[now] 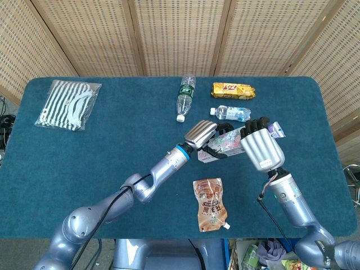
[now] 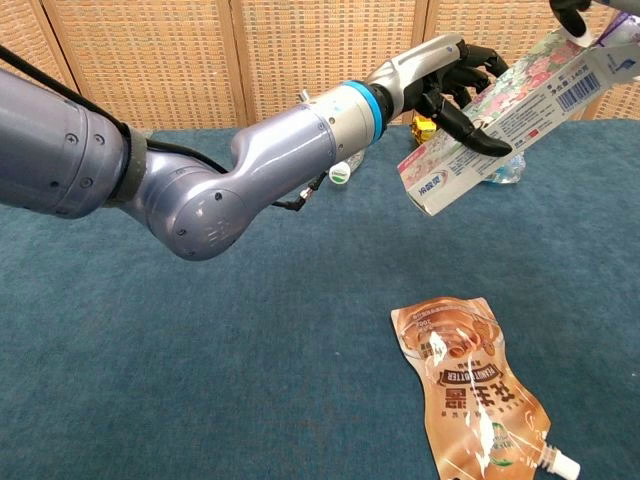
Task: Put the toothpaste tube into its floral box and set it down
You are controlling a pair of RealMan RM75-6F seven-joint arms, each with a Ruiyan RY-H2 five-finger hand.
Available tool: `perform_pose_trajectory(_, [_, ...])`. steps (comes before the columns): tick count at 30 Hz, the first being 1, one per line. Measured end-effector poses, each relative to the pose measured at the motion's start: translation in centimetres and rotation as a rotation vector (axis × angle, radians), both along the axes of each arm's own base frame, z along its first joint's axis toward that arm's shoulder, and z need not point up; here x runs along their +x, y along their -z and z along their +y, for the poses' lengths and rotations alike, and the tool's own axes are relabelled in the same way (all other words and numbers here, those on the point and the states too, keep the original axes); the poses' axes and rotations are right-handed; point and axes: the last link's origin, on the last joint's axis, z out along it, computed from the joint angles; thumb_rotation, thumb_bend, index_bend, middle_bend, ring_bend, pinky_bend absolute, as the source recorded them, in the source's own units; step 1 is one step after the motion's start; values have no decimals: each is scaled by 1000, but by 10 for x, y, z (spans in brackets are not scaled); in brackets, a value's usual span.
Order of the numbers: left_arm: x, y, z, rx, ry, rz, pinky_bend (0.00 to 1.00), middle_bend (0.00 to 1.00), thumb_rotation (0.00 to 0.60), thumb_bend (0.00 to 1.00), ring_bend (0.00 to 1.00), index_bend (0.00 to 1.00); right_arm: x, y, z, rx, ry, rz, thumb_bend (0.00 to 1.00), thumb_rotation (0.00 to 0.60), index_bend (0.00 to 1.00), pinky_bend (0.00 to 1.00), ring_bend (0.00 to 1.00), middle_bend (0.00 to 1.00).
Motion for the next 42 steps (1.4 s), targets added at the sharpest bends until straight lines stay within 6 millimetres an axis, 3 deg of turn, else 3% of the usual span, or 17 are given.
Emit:
perform_pose_trajectory(3, [-1, 4, -3, -16, -18, -42, 595, 463, 600, 108, 452, 509, 0, -2, 2, -37, -13, 40, 247, 600, 175, 288, 272, 146])
perform_pose_trajectory(7, [-2, 8, -5, -36, -48, -99, 595, 463, 600, 109, 452, 509, 3, -5, 9, -104, -32, 76, 181, 600, 117, 250, 257, 111])
perform_pose_trajectory(18, [-4, 8, -4, -54, -120, -257, 595, 463, 600, 111, 452, 509, 4, -16, 26, -245, -7, 81, 185, 600, 48, 248, 256, 93])
perform_pose_trajectory(23, [-8, 1, 4, -24, -120, -253, 595, 463, 600, 111, 452, 509, -10, -27, 22, -292, 42, 71, 185, 600, 42, 239, 256, 102])
perform_pose_trajectory(28, [-15, -5, 9, 41, -37, -137, 595, 463, 600, 111, 452, 509, -30, -36, 13, -274, 68, 27, 185, 600, 42, 147, 256, 112])
perform_pose_trajectory(34, [-45, -23, 22, 156, 93, 78, 595, 463, 600, 111, 452, 509, -62, -49, -2, -218, 96, -81, 178, 600, 42, 96, 221, 108])
perform_pose_trajectory(42, [-108, -51, 32, 219, 120, 222, 595, 463, 600, 111, 452, 509, -119, -69, -23, -139, 158, -257, 1, 600, 6, 3, 78, 0])
